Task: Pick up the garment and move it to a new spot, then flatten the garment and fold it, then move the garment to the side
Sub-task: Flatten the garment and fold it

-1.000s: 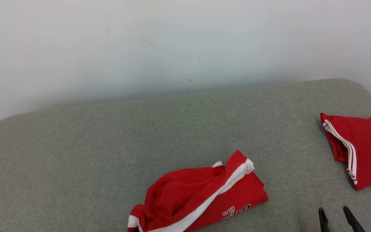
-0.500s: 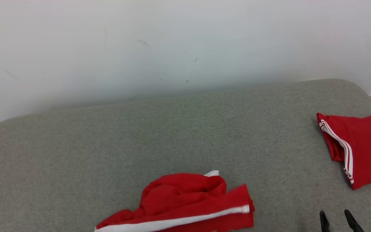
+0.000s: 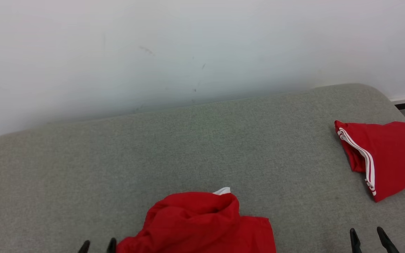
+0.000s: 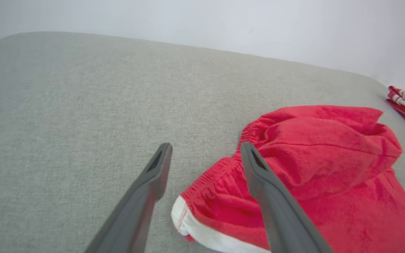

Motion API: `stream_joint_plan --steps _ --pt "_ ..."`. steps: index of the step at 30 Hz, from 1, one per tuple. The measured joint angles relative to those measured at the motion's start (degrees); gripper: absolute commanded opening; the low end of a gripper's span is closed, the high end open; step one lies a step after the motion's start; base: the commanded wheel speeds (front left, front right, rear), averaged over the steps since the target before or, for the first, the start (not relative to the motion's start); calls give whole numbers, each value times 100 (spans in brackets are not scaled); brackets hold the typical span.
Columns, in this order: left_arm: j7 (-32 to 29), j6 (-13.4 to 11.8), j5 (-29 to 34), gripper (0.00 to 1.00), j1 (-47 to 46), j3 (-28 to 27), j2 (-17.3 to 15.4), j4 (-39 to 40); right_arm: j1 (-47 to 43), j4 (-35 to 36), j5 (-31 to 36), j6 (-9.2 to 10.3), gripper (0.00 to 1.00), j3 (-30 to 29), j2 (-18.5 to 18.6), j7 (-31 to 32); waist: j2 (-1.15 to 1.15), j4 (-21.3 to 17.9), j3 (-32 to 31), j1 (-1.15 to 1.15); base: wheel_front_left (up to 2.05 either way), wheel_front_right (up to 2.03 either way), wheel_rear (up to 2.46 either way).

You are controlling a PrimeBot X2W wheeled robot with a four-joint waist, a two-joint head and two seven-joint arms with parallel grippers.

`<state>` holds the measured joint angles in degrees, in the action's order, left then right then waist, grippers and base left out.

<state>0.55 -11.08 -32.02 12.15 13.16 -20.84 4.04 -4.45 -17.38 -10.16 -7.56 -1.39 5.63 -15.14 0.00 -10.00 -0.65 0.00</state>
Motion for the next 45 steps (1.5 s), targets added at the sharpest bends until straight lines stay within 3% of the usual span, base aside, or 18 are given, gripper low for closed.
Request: stream_joint_plan --steps 5,9,16,20,27,32,36,37,39,40,45 --pt "-120 110 342 100 -307 549 105 552 24 -3 0 0 100 5 -4 0 0 -70 9 0 0 0 0" --pt "-313 369 578 100 -727 1133 301 553 62 -14 2 0 100 44 -8 0 0 -122 18 0 0 0 0" --pt "-676 1011 858 100 -1707 2068 689 -41 152 -38 2 0 100 144 -1 0 0 -262 71 0 0 0 0" --pt "-815 1256 1127 100 -2228 2454 872 -649 219 -36 -2 0 100 190 -2 0 0 -381 131 0 0 0 0" --pt "-976 1337 1441 100 -2865 2739 1079 -1720 313 -56 -30 0 100 218 -12 0 0 -666 277 0 0 0 0" --pt "-966 1114 1727 100 -3149 2699 945 -2272 315 -58 -45 0 100 205 -26 0 0 -840 415 0 0 0 0" --pt "-1013 1085 1852 100 -3365 2760 894 -2704 329 -68 -46 0 100 189 -51 0 0 -928 516 0 0 0 0" --pt "-1063 1158 1850 78 -3428 2783 880 -2862 336 -69 -46 0 100 189 -59 0 0 -943 543 0 0 0 0" --pt "-1089 1161 1849 6 -3482 2795 884 -2984 368 -65 -46 0 100 185 -67 0 0 -949 570 0 0 0 0" --pt "-1037 1180 1770 0 -3544 2749 918 -3065 413 -51 -46 0 100 176 -78 0 1 -949 592 0 0 0 0" --pt "-809 1135 1532 0 -3590 2509 1068 -2849 409 -48 -46 0 100 141 -83 0 0 -916 620 0 0 0 0"
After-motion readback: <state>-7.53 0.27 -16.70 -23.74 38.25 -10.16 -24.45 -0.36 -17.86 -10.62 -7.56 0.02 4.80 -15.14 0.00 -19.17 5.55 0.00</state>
